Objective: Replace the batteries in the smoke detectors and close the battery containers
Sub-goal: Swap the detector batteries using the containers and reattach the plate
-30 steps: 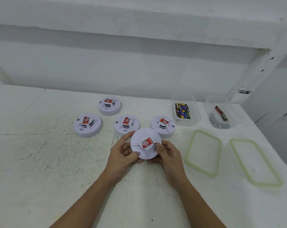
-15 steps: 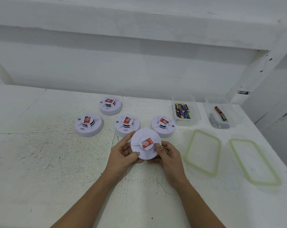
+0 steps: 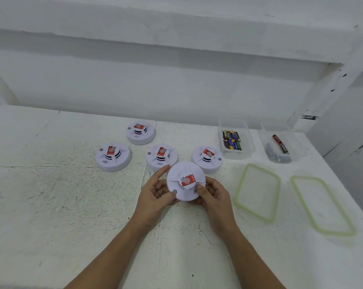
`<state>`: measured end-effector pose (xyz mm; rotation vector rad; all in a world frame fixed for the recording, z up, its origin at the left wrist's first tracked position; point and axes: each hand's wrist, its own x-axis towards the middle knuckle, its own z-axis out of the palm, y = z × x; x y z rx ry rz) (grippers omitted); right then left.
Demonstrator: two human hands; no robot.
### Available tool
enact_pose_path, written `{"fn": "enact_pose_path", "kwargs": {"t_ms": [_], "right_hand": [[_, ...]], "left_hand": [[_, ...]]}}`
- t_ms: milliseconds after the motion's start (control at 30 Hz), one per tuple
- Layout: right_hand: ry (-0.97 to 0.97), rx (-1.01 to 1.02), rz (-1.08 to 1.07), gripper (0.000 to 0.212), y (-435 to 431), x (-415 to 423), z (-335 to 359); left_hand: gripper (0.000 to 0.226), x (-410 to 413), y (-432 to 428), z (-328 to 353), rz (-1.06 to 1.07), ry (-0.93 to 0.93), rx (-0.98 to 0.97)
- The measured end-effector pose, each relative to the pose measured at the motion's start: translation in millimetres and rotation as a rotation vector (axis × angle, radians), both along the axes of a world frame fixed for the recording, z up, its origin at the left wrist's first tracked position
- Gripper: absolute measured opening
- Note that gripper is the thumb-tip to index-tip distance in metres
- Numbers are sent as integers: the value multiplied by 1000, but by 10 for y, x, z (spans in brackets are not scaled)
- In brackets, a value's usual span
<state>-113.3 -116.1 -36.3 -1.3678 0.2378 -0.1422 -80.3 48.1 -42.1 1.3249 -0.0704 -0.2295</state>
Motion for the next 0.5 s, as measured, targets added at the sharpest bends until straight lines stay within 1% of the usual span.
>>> {"fn": "enact_pose_path", "kwargs": {"t_ms": [333, 500], "right_hand": [[14, -2, -13, 24, -2, 4, -19], [9, -4, -14, 22, 1, -3, -17]], "left_hand": [[60, 1, 2, -11, -12, -22, -10], [66, 5, 14, -13, -35, -28, -13]]}}
